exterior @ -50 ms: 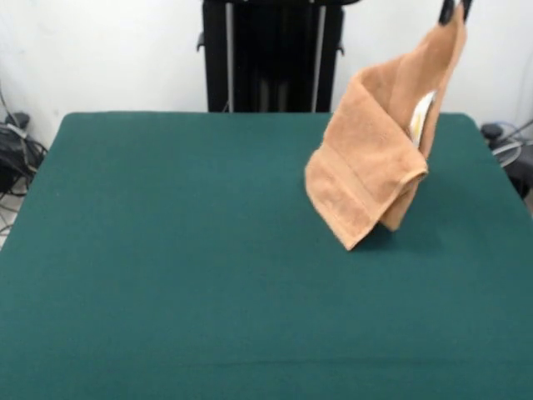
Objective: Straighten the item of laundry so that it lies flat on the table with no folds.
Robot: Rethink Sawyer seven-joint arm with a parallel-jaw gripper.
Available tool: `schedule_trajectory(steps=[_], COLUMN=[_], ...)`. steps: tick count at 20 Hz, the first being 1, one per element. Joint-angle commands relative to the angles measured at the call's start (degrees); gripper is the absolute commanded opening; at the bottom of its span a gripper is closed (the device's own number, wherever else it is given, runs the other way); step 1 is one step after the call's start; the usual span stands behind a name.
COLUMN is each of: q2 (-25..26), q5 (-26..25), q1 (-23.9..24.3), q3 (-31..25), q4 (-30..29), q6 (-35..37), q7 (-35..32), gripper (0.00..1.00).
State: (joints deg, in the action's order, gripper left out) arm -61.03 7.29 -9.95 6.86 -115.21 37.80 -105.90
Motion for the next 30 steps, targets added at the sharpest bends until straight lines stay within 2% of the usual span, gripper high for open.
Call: schedule_trajectory(steps=[1, 3, 5, 9, 11, 15, 18, 19, 30], q2=[-3.5, -3.6, -4.0, -3.7, -2.9, 0.3, -0.2, -0.3, 0.6], q5=[3.6, 4.3, 2.3, 1.2, 2.6, 3.8, 5.6, 5.9, 3.0], q1=[1.5, 1.8, 1.0, 2.1, 4.4, 9.3, 10.8, 11.6, 11.0], q3=[-0.8, -1.4, -0.1, -0.2, -1.6, -5.3, -7.7, -8.9, -8.1], q4=[-5.4, -5.9, -3.2, -0.1, 0.0, 0.9, -2.5, -3.1, -1.6], q6=[1.8, 0.5, 3.0, 5.5, 5.1, 1.4, -3.6, -4.0, -3.8], q7=[-9.2, -9.0, -9.9, -8.8, -6.5, -1.4, -0.6, -0.7, -3.3], gripper=[0.0, 0.0, 0.0, 0.0, 0.0, 0.0, 0.0, 1.0, 1.0])
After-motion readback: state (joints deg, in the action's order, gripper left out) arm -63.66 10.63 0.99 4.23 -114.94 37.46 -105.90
